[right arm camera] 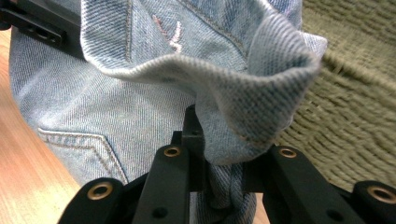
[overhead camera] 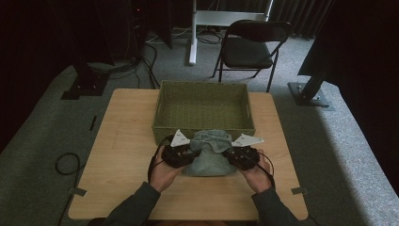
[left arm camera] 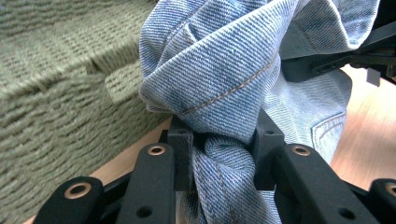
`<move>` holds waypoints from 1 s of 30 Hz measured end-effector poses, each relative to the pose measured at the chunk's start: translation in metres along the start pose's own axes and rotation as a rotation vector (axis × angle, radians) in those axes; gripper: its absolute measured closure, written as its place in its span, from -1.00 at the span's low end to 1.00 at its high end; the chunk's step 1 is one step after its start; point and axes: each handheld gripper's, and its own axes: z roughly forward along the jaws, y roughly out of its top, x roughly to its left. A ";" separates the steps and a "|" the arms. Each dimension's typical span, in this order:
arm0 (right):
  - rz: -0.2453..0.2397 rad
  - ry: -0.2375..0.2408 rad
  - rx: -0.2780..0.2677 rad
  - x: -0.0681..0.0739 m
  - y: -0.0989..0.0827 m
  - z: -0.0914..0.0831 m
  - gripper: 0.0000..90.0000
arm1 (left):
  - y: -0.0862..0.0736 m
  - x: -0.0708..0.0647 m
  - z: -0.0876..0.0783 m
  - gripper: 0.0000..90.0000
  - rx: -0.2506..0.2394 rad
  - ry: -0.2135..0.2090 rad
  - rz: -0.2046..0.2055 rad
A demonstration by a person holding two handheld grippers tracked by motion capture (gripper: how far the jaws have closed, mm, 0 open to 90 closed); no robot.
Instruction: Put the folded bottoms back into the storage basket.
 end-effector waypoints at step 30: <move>-0.035 -0.048 -0.106 -0.010 0.068 -0.042 0.72 | 0.072 0.008 -0.041 0.53 -0.101 -0.006 0.030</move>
